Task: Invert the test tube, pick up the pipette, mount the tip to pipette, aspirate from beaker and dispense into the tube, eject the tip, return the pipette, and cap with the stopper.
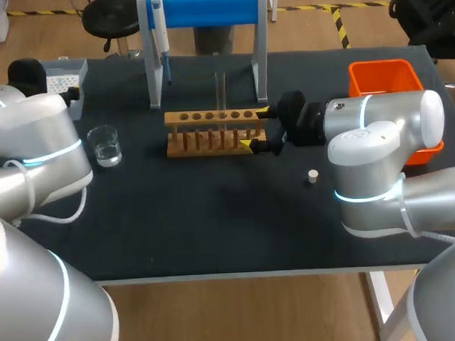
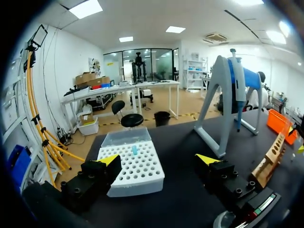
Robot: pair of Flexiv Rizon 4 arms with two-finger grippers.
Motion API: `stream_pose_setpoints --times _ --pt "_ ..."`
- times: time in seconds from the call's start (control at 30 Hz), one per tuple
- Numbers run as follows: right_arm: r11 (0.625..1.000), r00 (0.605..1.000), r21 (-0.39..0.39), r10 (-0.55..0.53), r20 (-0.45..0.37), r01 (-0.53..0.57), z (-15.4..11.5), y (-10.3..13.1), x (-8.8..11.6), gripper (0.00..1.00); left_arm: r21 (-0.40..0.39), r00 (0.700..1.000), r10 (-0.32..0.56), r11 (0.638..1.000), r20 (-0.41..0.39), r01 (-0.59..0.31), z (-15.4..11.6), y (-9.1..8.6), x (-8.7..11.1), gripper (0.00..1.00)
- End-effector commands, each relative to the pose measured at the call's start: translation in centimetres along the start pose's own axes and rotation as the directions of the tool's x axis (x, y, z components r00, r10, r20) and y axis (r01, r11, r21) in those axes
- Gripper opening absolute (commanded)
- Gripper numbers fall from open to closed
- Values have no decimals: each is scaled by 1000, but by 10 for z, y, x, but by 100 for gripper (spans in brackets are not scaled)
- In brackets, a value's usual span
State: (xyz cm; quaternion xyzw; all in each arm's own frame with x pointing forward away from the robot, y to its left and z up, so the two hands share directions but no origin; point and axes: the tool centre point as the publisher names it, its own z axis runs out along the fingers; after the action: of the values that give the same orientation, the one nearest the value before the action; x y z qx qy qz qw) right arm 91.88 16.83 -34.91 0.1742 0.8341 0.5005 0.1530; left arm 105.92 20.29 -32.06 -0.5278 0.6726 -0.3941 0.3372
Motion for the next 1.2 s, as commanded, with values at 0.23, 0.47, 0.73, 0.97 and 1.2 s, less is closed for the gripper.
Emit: stream_pose_setpoints --times 0.23,0.47,0.73,0.97,1.2 --pt "1000 1000 1 0 0 0 0 0 0 100 -34 1000 1 999 -19 -1 10 0 -10 100" --pt "1000 1000 1 0 0 0 0 0 0 100 -40 1000 -2 999 4 2 5 3 -14 100" --pt "1000 1000 1 0 0 0 0 0 0 100 -40 1000 1 999 9 -1 3 2 -13 100" --pt "1000 1000 1 0 0 0 0 0 0 100 -40 1000 1 999 9 -1 3 2 -13 100" --pt "1000 1000 1 0 0 0 0 0 0 100 -40 1000 1 999 9 -1 3 2 -13 100"
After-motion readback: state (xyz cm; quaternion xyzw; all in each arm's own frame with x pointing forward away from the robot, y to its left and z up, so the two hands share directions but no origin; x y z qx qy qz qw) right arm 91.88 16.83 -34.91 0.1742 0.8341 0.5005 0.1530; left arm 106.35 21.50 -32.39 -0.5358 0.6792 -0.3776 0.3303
